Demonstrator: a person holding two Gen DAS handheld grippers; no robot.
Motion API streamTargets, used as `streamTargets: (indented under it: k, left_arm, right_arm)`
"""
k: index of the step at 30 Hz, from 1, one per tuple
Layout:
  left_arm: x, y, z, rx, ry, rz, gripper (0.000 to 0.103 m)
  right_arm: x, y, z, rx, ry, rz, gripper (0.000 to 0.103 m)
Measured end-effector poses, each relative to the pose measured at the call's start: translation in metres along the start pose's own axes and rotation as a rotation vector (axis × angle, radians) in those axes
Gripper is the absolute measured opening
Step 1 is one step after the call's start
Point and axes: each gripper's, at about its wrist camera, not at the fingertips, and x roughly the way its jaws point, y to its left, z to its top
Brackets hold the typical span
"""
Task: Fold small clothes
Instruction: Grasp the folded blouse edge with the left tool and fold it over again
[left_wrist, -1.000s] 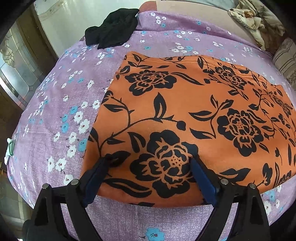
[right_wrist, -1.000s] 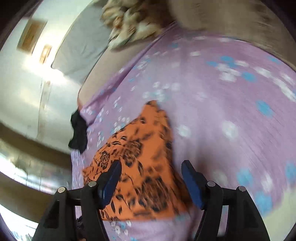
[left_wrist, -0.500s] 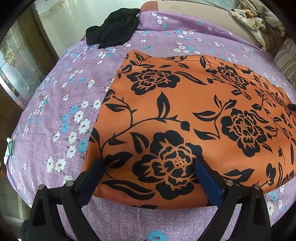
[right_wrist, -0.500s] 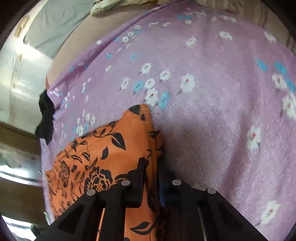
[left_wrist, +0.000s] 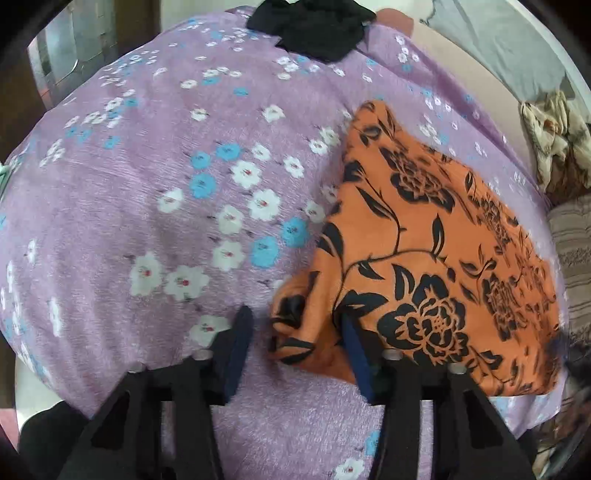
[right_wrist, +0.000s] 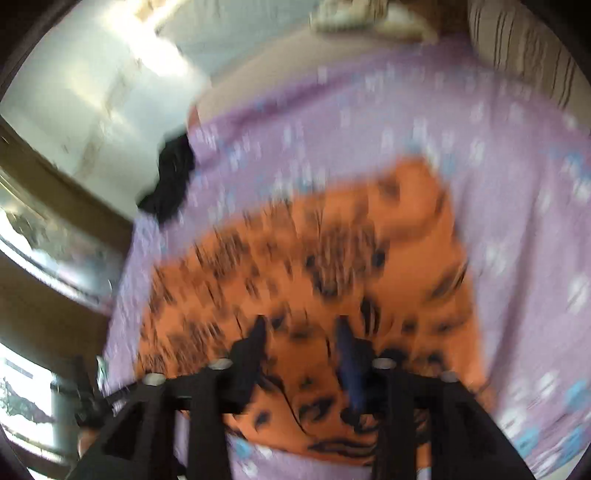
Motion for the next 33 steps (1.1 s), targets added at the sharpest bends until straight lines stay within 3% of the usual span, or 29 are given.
streamTargets:
  k: [3, 6, 7, 10, 12, 13, 14, 16, 18, 20, 24, 26, 28, 30, 32, 33]
  left_arm:
    - [-0.016, -0.004, 0.017, 0.005, -0.035, -0.048, 0.041]
    - [-0.014, -0.021, 0.048, 0.071, -0.074, -0.042, 0.047]
    - [-0.006, -0.027, 0.059, 0.081, -0.057, -0.043, 0.053]
    - [0.033, -0.045, 0.097, 0.094, 0.022, -0.078, 0.053]
    - [0.062, -0.062, 0.120, 0.149, 0.058, -0.040, 0.050]
    - [0.077, -0.068, 0.130, 0.174, 0.074, -0.012, 0.037]
    - [0.088, -0.071, 0.139, 0.173, 0.090, 0.006, 0.031]
    - [0.101, -0.068, 0.164, 0.105, 0.075, 0.022, 0.031]
    - [0.101, -0.063, 0.184, 0.057, 0.008, 0.091, 0.031]
    - [0.102, -0.055, 0.192, 0.029, 0.003, 0.150, 0.029]
    - [0.072, -0.043, 0.174, 0.042, -0.058, 0.083, 0.030]
    - [0.047, -0.042, 0.152, 0.065, -0.102, 0.027, 0.036]
    - [0.024, -0.047, 0.128, 0.120, -0.133, 0.010, 0.052]
    - [0.004, -0.055, 0.102, 0.174, -0.159, -0.018, 0.062]
    - [-0.010, -0.061, 0.069, 0.224, -0.184, -0.053, 0.067]
    - [-0.011, -0.067, 0.057, 0.245, -0.182, -0.053, 0.069]
  right_arm:
    - [0.000, -0.003, -0.010, -0.023, -0.046, 0.020, 0.056]
    - [0.003, -0.007, -0.009, 0.011, -0.047, 0.044, 0.056]
    - [0.004, -0.006, -0.010, 0.011, -0.048, 0.045, 0.056]
    - [0.004, -0.007, -0.011, 0.000, -0.055, 0.047, 0.056]
    - [-0.005, -0.011, -0.012, 0.001, -0.063, 0.057, 0.056]
    - [-0.007, -0.012, -0.012, 0.004, -0.066, 0.061, 0.056]
    - [-0.006, -0.012, -0.012, 0.008, -0.068, 0.065, 0.056]
    - [-0.006, -0.012, -0.012, 0.008, -0.068, 0.066, 0.056]
    - [-0.006, -0.013, -0.013, 0.003, -0.069, 0.068, 0.056]
    - [-0.006, -0.013, -0.013, 0.000, -0.071, 0.074, 0.056]
    - [-0.006, -0.015, -0.013, 0.003, -0.076, 0.083, 0.056]
    - [-0.009, -0.014, -0.012, 0.014, -0.075, 0.082, 0.056]
    - [-0.016, -0.012, -0.011, 0.038, -0.072, 0.077, 0.056]
    - [-0.031, -0.006, -0.014, 0.041, -0.101, 0.135, 0.058]
    - [-0.038, -0.005, -0.018, 0.043, -0.108, 0.176, 0.066]
    - [-0.036, -0.013, -0.020, 0.074, -0.093, 0.138, 0.069]
